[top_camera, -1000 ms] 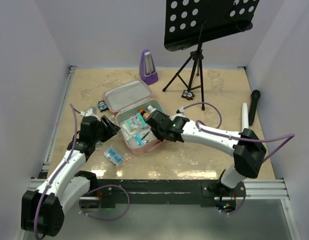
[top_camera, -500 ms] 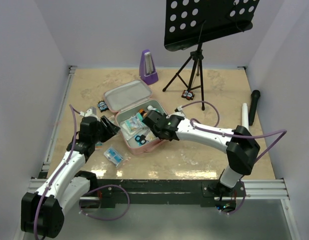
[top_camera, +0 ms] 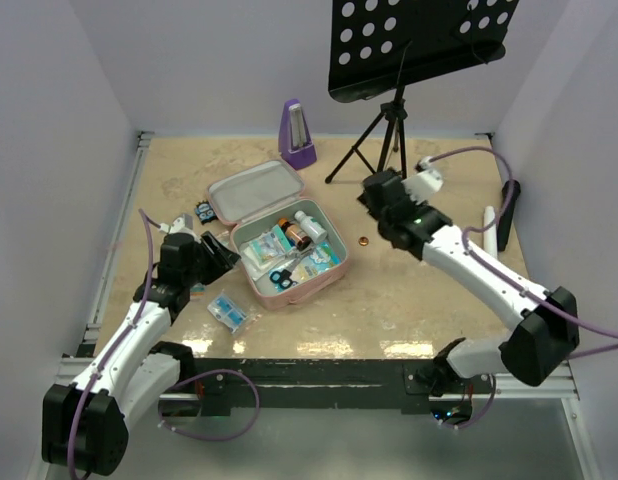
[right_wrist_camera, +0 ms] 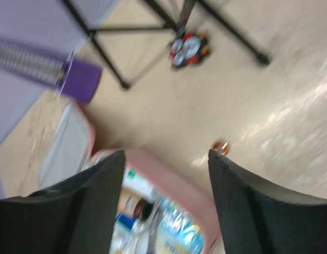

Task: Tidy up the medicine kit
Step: Place the scissors in the medicine box, then pick up the medical item at the center of the board.

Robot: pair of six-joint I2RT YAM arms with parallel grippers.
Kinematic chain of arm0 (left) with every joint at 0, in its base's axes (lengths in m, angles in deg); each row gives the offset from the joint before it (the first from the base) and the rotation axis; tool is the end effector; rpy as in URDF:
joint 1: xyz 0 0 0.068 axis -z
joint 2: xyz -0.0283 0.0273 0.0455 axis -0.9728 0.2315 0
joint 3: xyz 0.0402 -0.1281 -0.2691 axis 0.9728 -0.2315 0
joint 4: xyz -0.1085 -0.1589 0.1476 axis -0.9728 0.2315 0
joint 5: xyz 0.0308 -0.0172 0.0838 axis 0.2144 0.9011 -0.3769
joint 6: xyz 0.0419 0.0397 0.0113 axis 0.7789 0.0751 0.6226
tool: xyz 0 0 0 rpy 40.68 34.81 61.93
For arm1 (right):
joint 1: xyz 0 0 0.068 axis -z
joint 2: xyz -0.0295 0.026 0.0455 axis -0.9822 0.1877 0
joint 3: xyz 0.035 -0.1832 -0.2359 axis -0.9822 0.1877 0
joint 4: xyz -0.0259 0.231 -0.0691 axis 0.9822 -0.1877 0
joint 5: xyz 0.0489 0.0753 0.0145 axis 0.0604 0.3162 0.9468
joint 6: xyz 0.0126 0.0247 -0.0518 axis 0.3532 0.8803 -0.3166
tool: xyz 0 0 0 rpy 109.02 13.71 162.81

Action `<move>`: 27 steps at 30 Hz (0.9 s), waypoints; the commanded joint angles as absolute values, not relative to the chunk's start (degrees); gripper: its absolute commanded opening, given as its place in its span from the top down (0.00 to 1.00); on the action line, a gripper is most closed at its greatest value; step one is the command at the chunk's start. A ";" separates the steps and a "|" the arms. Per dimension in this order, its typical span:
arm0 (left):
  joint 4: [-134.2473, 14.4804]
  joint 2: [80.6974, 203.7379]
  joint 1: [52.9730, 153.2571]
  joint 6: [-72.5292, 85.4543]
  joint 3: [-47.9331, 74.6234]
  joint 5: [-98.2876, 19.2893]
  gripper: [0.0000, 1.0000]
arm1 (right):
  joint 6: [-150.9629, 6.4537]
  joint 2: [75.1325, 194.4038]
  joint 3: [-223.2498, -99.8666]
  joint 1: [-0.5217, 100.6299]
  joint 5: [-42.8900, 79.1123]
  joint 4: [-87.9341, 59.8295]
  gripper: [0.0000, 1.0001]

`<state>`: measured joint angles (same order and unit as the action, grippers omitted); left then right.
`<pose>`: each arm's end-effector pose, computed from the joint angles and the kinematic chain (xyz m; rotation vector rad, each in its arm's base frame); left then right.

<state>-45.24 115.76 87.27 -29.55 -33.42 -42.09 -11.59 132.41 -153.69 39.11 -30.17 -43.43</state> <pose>0.1484 -0.0323 0.2310 -0.6677 2.1806 -0.6629 0.2284 0.1559 0.3471 0.8330 1.9345 0.3102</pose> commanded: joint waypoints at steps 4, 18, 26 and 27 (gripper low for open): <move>-46.27 117.70 87.51 -28.46 -31.58 -43.01 0.44 | -37.75 132.08 -148.07 50.34 -18.38 -30.77 0.23; -46.35 115.33 87.34 -30.47 -33.33 -42.40 0.44 | -40.83 146.49 -143.31 51.06 -8.25 -21.28 0.30; -47.41 116.38 87.34 -30.56 -34.30 -42.40 0.44 | -42.33 152.38 -145.34 50.97 -10.09 -22.77 0.39; -47.41 116.47 87.34 -30.56 -34.30 -42.40 0.44 | -42.42 152.74 -145.16 50.97 -10.18 -22.77 0.40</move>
<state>-45.33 116.13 87.27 -29.84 -33.48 -42.42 -40.61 151.20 -143.57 50.82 -9.36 -23.74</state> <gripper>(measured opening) 0.560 0.613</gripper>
